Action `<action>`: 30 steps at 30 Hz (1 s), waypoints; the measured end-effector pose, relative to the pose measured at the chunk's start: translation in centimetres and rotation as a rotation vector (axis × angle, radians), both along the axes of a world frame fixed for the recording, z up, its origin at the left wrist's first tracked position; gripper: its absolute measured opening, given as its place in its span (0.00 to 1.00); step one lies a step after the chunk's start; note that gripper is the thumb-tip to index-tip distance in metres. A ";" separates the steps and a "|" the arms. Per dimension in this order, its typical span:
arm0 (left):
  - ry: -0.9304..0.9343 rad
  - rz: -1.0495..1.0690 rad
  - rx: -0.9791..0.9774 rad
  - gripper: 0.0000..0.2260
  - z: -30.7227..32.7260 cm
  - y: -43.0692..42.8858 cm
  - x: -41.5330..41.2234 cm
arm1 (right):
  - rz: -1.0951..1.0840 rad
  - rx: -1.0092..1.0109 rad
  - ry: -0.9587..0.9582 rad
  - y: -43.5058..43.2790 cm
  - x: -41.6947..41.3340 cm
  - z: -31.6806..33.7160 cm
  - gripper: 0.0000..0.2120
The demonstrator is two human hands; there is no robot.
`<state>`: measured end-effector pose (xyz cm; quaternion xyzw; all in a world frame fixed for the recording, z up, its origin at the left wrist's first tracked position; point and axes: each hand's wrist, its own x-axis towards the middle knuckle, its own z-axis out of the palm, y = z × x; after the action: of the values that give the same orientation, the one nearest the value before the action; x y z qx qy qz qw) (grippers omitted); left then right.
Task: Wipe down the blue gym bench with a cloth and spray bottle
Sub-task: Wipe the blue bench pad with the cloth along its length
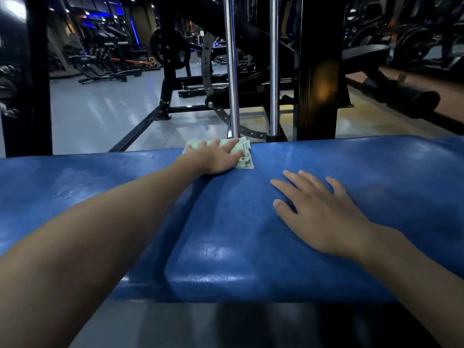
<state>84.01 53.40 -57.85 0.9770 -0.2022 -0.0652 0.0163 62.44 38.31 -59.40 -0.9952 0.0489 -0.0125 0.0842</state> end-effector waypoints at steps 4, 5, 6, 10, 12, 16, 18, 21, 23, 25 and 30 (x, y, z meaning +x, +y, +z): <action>-0.016 -0.021 0.020 0.29 -0.3 0.8 -2.0 | 0.001 0.008 0.003 -0.1 0.1 0.0 0.26; -0.024 -0.032 0.024 0.29 -0.6 1.2 -3.1 | 0.001 0.006 0.001 -0.1 0.1 0.0 0.26; -0.038 -0.047 0.028 0.29 -0.9 1.8 -4.5 | -0.002 0.004 -0.002 -0.2 0.1 0.0 0.26; -0.086 -0.116 0.031 0.28 -1.1 4.7 -12.4 | -0.014 0.016 0.016 -0.1 0.0 0.1 0.26; -0.079 -0.130 0.035 0.27 -0.9 6.1 -16.7 | -0.019 0.018 0.028 0.1 -0.2 0.4 0.26; -0.112 -0.139 0.065 0.31 -1.1 8.2 -21.9 | -0.025 -0.050 0.060 0.5 -0.4 1.2 0.26; -0.105 -0.138 0.051 0.30 -1.0 8.5 -21.9 | -0.011 -0.048 0.011 0.7 0.1 1.5 0.24; -0.075 -0.142 0.038 0.28 -0.9 8.1 -19.8 | 0.006 0.107 -0.056 1.6 0.8 1.7 0.24; -0.057 -0.127 0.033 0.28 -0.8 7.6 -17.4 | 0.027 0.110 -0.005 2.1 1.2 1.1 0.26; -0.034 -0.103 0.025 0.28 -0.7 6.9 -14.3 | 0.036 0.046 0.041 2.2 1.3 0.4 0.27; -0.028 -0.045 0.036 0.28 -0.5 4.5 -4.8 | 0.030 0.019 -0.008 2.0 1.3 -0.2 0.27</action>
<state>79.24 57.94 -58.31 0.9732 -0.2233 -0.0553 -0.0058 63.76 40.35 -59.59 -0.9949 0.0335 -0.0149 0.0940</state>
